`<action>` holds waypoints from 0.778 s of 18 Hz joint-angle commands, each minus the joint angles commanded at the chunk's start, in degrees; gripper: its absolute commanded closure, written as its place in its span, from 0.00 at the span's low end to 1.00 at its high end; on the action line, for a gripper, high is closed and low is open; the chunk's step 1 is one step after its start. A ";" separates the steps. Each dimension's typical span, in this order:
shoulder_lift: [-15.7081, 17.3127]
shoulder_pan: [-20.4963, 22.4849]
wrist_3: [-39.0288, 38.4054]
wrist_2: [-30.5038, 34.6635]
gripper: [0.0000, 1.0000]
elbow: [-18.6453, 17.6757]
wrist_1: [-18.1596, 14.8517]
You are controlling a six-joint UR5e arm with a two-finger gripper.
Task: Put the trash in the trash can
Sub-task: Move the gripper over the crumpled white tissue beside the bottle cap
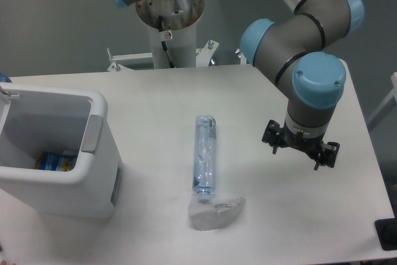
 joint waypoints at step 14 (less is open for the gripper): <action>-2.19 -5.62 -11.13 -0.26 0.00 -0.35 0.35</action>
